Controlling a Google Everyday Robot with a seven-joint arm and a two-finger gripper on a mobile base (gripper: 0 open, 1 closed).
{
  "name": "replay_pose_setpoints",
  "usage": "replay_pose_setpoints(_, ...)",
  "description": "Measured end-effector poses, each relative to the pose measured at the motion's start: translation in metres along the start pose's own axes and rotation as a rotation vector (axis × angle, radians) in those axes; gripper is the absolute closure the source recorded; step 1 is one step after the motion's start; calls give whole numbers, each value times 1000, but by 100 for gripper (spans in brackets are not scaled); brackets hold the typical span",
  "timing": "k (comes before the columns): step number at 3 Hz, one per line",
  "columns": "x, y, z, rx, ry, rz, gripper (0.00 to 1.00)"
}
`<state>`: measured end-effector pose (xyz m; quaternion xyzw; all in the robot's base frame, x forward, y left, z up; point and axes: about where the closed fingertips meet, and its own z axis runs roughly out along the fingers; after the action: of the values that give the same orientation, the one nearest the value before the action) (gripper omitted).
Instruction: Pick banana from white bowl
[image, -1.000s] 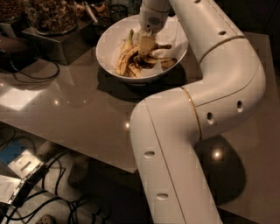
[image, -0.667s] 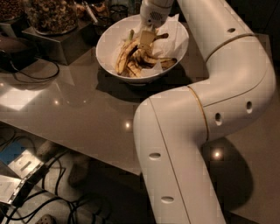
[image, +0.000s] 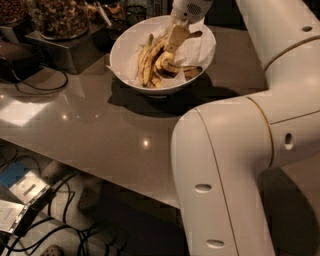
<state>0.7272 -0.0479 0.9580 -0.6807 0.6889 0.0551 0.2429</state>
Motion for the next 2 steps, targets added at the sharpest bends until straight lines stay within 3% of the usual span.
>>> replay_pose_setpoints(1,-2,-3,4,7,-2,0,100)
replay_pose_setpoints(2,-5,-1,-12,26,-39,17,100)
